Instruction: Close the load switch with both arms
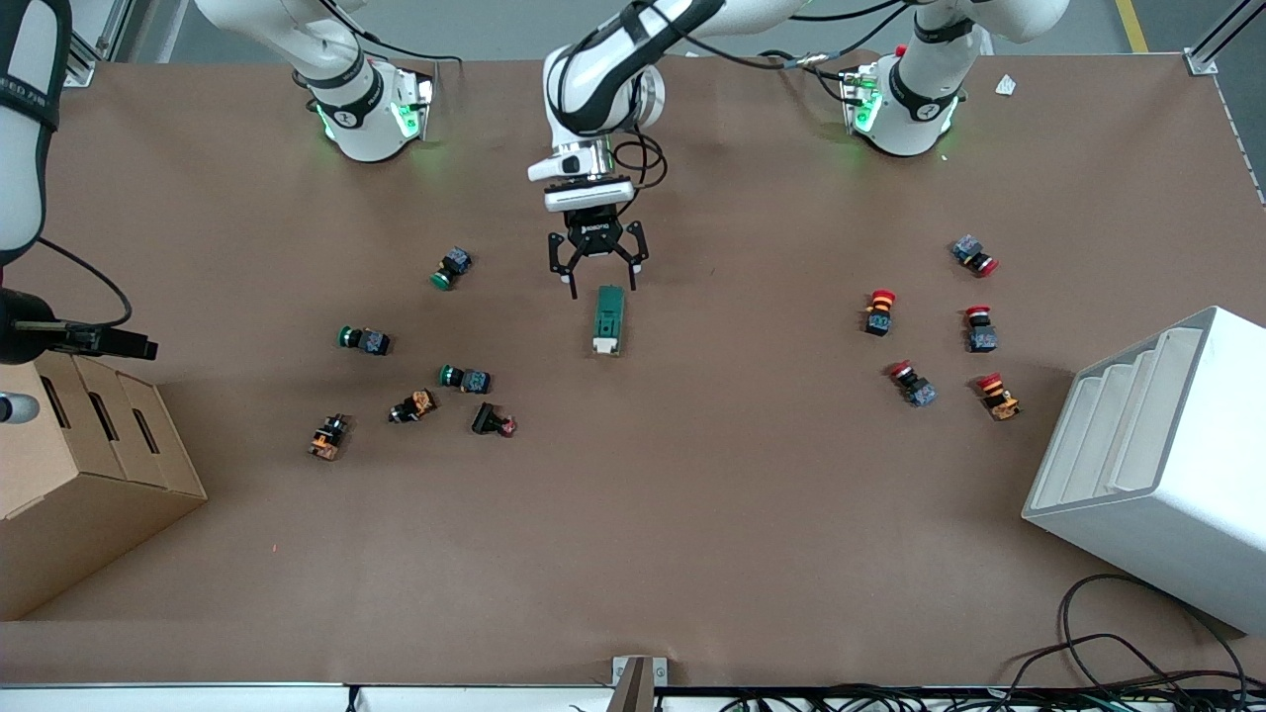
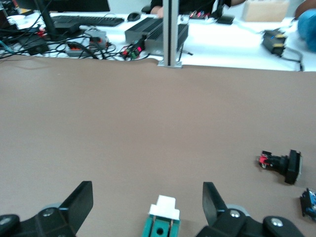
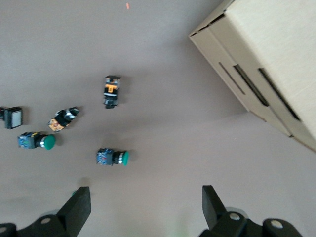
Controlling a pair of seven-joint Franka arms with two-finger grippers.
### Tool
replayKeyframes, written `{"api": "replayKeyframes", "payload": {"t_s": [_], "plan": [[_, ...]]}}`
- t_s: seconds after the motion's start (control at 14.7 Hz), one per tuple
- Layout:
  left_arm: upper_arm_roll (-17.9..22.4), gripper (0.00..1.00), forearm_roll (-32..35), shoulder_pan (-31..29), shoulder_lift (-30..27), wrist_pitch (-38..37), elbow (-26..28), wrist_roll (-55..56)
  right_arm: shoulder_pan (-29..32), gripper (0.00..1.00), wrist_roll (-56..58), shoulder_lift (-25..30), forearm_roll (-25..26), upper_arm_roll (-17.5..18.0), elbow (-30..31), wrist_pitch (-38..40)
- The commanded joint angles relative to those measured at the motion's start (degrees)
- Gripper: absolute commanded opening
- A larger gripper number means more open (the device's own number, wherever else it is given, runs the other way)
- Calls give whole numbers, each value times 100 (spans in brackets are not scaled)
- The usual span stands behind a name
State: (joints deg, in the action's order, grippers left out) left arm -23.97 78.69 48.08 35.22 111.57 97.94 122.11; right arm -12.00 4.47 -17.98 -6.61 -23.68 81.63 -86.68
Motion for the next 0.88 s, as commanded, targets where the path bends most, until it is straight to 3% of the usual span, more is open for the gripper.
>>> {"api": "replayKeyframes", "payload": {"t_s": [0.0,0.14,0.54,0.82], "plan": [[-29,100,-949,-350,-392,101,-231,-1211,635,100,-385,321,248,959,108,151],[-38,100,-1477,-719,-717,162,-258,-2125,812,100,-412,496,319,1286,309,134],[-20,100,-3910,-2036,-1868,67,-442,-4595,1015,100,-430,945,354,1586,644,151],[-29,100,-4809,-2986,-2318,-285,-469,-5923,1217,100,-430,1349,380,1805,960,125]]}}
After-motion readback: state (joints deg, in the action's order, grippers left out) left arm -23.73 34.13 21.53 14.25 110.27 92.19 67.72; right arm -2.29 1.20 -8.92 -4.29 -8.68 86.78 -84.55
